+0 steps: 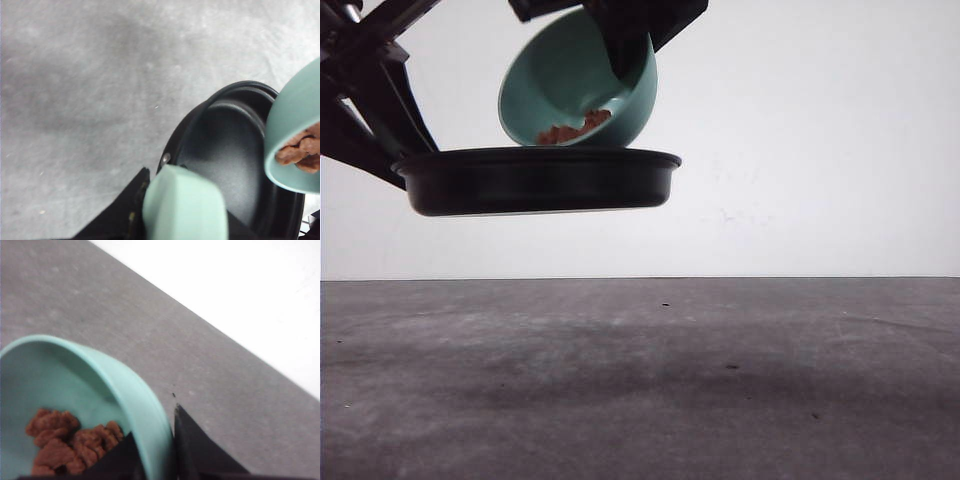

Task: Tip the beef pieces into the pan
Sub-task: 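Tilt the bowl over the held pan to pour the beef cubes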

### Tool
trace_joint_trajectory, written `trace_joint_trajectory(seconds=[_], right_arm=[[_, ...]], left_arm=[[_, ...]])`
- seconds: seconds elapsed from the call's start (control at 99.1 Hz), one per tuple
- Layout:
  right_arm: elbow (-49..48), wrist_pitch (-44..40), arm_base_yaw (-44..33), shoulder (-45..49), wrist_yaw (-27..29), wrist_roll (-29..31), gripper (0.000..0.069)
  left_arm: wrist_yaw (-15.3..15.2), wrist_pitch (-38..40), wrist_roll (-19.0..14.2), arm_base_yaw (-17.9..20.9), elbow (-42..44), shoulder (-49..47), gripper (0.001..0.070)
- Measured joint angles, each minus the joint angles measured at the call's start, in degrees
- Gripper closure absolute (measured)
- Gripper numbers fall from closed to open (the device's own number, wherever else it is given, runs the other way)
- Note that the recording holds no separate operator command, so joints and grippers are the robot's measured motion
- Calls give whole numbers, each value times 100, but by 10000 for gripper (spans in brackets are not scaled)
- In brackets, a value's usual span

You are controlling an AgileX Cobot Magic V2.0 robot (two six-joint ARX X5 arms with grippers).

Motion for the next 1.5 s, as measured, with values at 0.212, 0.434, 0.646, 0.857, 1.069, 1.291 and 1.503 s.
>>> trace_joint_trajectory(seconds=[0.212, 0.434, 0.646, 0.857, 1.069, 1.291, 1.503], right_arm=[[0, 46, 26, 4, 131, -299, 656], [0, 890, 125, 4, 190, -1123, 656], [0, 1755, 289, 4, -179, -2551, 656], [-2, 1849, 299, 4, -286, -3038, 656], [-2, 2159, 291, 4, -442, -3416, 656], [-2, 2463, 293, 4, -824, -4065, 656], [-2, 2914, 293, 42, -1001, -4776, 656]], left_arm=[[-7, -107, -11, 168, 0, -2, 658], [9, -212, -46, 225, 0, 0, 658], [46, -262, -46, 225, 0, 0, 658], [254, -243, -48, 315, 0, 0, 658], [356, -212, -70, 531, 0, 0, 658], [474, -79, -94, 723, 0, 0, 658], [492, -72, -136, 804, 0, 0, 658]])
